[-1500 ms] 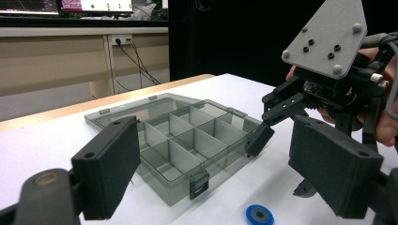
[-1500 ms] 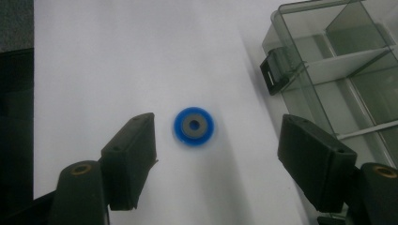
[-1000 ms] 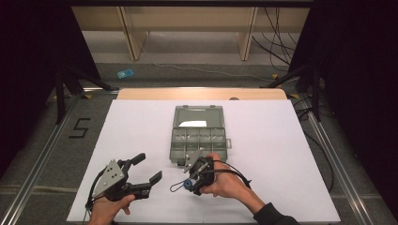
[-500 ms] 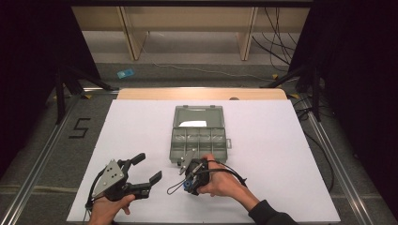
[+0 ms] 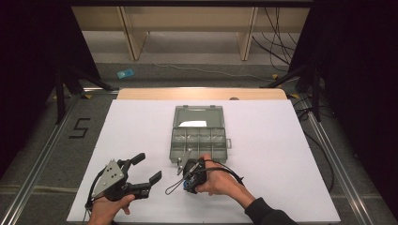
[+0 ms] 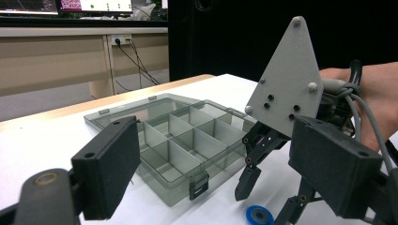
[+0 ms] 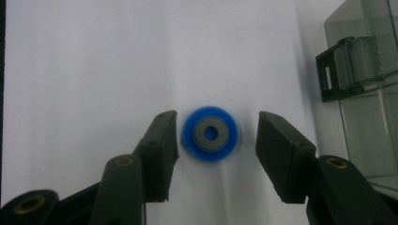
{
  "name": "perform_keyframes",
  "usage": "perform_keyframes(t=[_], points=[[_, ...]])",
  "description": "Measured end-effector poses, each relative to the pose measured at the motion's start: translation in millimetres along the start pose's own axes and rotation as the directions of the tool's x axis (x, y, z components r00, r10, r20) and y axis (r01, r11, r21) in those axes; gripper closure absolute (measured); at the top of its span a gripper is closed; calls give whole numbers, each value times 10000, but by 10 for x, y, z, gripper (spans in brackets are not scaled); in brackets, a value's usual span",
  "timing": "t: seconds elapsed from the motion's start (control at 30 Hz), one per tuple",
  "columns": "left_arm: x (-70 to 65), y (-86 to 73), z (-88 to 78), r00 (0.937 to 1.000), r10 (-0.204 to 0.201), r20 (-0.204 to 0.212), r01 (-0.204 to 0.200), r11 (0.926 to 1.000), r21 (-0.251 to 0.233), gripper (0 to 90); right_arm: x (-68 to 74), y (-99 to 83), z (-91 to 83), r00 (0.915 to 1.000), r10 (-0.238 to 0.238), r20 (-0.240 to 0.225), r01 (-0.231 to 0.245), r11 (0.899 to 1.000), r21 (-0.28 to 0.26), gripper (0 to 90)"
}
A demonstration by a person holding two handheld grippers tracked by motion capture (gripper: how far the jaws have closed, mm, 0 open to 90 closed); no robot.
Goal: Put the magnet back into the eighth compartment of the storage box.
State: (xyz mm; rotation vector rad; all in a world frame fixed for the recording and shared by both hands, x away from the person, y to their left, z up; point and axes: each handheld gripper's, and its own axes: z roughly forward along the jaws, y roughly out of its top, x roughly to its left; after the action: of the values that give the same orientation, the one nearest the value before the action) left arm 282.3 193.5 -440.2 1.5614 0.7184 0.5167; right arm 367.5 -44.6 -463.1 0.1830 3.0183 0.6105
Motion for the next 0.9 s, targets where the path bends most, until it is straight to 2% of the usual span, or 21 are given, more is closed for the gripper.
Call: perform_keyframes(t=[0.03,0.17,0.53,0.77,0.9], points=[[3,-4,9,10000,-10,60,10,9999,-103,164,2,3,6,10000,-35,10,35,10000,7,498],[1,1,-2,10000,11,2,-11,10000,-11,164,0,22,27,9999,-139,7,139,9998,170,531],[2,1,-2,10000,17,8,-17,10000,-8,164,-21,33,43,9995,191,-244,-183,9993,327,611],[0,4,-3,10000,21,22,-21,10000,-32,164,-22,35,35,9996,170,-212,-163,9993,338,623],[3,5,-5,10000,7,7,-7,10000,-41,164,-52,23,-17,9997,209,-111,-208,9997,113,623]])
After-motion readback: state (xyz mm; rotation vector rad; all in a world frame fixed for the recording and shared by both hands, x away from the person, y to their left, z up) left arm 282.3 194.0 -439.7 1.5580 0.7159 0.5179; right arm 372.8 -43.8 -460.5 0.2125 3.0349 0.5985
